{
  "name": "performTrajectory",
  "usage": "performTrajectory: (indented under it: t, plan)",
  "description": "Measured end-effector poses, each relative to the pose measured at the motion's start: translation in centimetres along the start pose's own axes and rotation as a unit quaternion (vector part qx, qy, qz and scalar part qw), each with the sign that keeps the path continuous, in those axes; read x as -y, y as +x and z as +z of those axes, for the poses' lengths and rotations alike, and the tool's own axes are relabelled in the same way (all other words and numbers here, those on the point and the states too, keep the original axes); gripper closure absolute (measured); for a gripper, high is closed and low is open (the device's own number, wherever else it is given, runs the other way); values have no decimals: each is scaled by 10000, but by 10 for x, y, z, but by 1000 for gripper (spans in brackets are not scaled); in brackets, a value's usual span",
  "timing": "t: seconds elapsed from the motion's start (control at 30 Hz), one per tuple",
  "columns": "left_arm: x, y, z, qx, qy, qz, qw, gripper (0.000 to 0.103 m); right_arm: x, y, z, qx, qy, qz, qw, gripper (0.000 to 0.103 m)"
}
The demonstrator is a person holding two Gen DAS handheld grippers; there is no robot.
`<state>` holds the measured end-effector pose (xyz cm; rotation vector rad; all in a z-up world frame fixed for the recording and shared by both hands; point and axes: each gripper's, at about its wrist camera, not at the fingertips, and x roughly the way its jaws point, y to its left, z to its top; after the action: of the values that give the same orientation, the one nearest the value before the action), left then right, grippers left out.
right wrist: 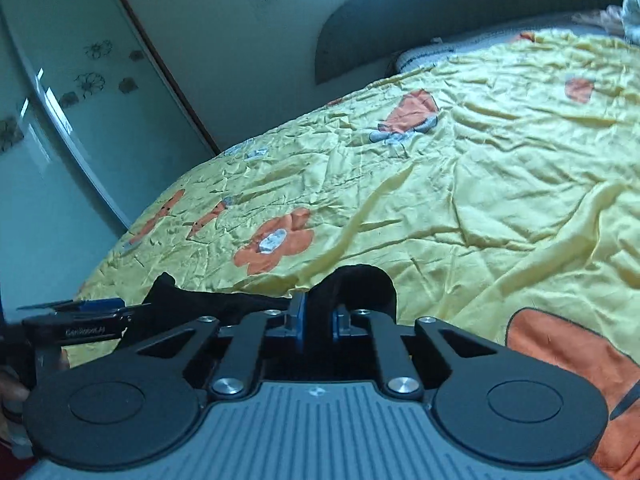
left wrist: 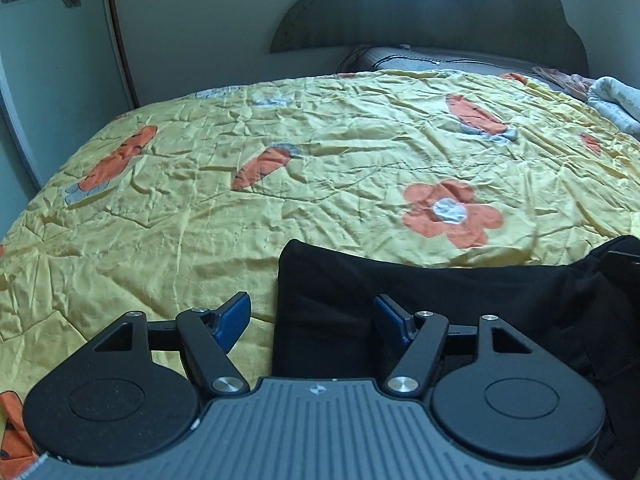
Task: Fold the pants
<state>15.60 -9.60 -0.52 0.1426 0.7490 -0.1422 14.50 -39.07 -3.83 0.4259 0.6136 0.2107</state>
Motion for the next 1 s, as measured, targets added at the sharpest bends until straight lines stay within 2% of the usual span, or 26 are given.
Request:
performTrajectory:
  t: [0.13, 0.23, 0.3, 0.37, 0.4, 0.43, 0.5, 0.57, 0.67, 0.73, 0.8, 0.9, 0.97, 1.0]
  plan:
    - [2, 4, 4, 88, -132, 103, 9998, 32, -11, -6, 7, 373, -365, -313, 9981, 94]
    - [8, 14, 5, 55, 13, 265, 9996, 30, -11, 9, 10, 121, -671, -665, 9955, 94]
    - [6, 15, 4, -11, -27, 245, 9997, 29, -4, 16, 7, -123, -578, -675, 9960, 93]
    - [2, 7, 4, 24, -113, 164, 9998, 31, -1, 7, 6, -35, -445, -632, 9970, 88]
    - [0, 1, 3, 44, -141, 116, 9998, 31, -1, -2, 6, 78, -385, -709, 9967, 81]
    - [-1, -6, 2, 65, -165, 59, 9998, 31, -3, -12, 5, 244, -382, -891, 9950, 78]
    - [-1, -21, -1, 150, -193, -111, 9996, 30, -12, -31, 2, 466, -552, -1143, 9908, 78]
    - [4, -30, -7, 157, -121, -270, 9994, 29, -24, -44, -3, 459, -708, -809, 9931, 78]
    - [15, -34, -19, 34, 92, -480, 9988, 28, -45, -45, -19, 78, -944, -230, 9952, 78]
    - [25, -28, -28, -24, 322, -403, 9987, 27, -56, -37, -32, -179, -1204, -229, 9923, 77]
    - [31, -23, -35, -12, 525, -212, 9984, 26, -58, -29, -41, -307, -1407, -438, 9886, 77]
    - [31, -34, -35, 83, 550, -204, 9982, 27, -62, -36, -41, -200, -1243, -482, 9909, 76]
    - [28, -40, -36, 79, 453, -264, 9986, 25, -72, -46, -41, -68, -1399, -430, 9892, 71]
    - [27, -41, -37, 67, 398, -298, 9987, 24, -76, -48, -42, -55, -1460, -402, 9884, 64]
